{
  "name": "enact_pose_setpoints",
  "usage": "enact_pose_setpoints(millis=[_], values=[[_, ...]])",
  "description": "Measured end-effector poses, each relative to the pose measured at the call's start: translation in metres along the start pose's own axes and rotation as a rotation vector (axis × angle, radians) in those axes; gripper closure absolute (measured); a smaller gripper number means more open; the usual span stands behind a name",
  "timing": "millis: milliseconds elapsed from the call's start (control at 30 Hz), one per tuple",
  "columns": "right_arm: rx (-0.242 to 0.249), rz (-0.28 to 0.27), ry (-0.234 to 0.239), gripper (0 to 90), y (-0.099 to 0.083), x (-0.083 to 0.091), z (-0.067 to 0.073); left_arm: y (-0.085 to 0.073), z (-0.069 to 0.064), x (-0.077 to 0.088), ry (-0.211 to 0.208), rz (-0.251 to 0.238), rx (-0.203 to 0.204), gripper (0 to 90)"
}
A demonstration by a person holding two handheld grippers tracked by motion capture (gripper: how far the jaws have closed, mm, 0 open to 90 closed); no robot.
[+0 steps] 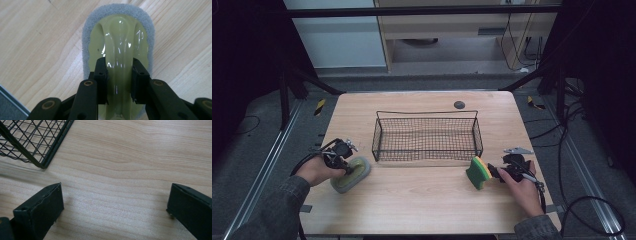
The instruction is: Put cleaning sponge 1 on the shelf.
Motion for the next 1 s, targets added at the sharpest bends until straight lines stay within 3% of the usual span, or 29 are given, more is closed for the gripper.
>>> enact_pose_setpoints(millis=[133,233,333,733,767,867,933,1000], values=[[0.0,0.0,0.0,0.7,0.0,0.0,0.0,0.0,0.0,0.01,0.027,-0.033,-0.036,70.6],[0.0,0.0,0.0,0.7,0.0,0.0,0.0,0.0,-0.002,0.028,0.089,-0.088,-0.094,70.6],[-0.001,0.0,0.0,0.7,0.0,0.0,0.0,0.001,-0.004,0.041,0.104,-0.132,-0.113,70.6],[-0.003,-0.011,-0.006,0.6,0.0,-0.001,0.0,0.003,-0.006,0.057,0.154,-0.181,-0.155,70.6],[-0.003,-0.011,-0.006,0.6,0.0,-0.001,0.0,0.005,-0.007,0.061,0.161,-0.203,-0.164,70.7],[-0.004,-0.011,-0.006,0.7,0.0,-0.001,0.0,0.007,-0.008,0.065,0.183,-0.203,-0.184,70.7],[-0.004,-0.011,-0.007,0.6,0.0,-0.001,0.0,0.009,-0.009,0.071,0.247,-0.199,-0.235,70.7],[-0.004,-0.013,-0.007,0.7,0.0,-0.001,0.0,0.012,-0.013,0.076,0.258,-0.21,-0.255,70.7]])
Point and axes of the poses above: each handheld gripper's, and its own axes: x roughly backward along the jaws, y roughly out of its top, z roughly to its left, the point moved 6 cm from there along -x, roughly forward along the jaws, and after that the axes turned 9 degrees about y, right-handed, at the moved point
